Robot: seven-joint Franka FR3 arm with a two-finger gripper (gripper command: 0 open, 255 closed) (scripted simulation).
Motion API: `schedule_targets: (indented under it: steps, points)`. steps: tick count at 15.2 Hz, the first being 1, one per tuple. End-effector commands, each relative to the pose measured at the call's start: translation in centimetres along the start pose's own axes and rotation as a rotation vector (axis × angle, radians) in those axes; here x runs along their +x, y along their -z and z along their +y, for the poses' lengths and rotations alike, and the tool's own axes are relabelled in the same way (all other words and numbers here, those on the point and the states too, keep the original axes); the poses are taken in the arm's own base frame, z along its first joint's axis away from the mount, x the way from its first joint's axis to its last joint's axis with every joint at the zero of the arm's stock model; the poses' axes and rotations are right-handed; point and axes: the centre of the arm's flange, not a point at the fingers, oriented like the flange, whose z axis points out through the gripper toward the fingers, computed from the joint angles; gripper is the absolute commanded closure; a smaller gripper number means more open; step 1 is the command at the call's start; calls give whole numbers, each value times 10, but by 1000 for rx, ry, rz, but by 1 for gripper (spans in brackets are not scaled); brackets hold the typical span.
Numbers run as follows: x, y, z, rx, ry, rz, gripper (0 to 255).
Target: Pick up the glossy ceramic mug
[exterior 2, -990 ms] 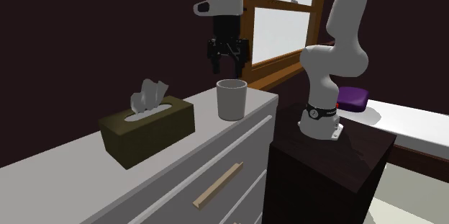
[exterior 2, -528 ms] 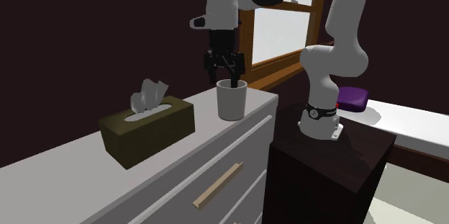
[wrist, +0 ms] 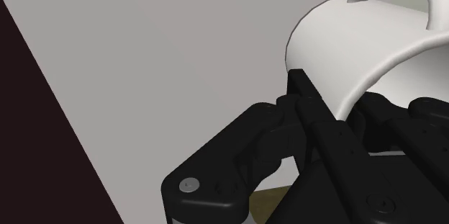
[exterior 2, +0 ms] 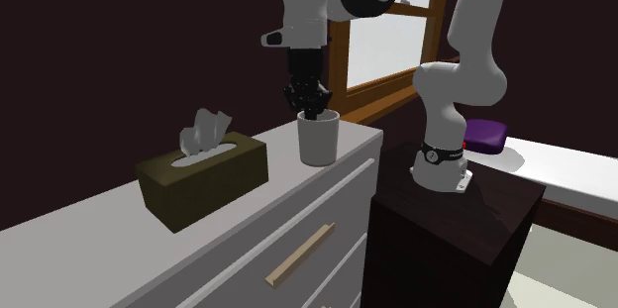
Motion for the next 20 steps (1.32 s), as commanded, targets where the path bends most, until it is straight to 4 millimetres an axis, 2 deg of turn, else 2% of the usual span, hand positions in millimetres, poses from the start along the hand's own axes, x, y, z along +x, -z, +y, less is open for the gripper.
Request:
schedule_targets:
  steps: [1,5,20]
  points:
    - [0,0,0,0,0,0,255]
    - [-1,-1,0,0,0,0,255]
    - [3,78,-5,0,0,0,255]
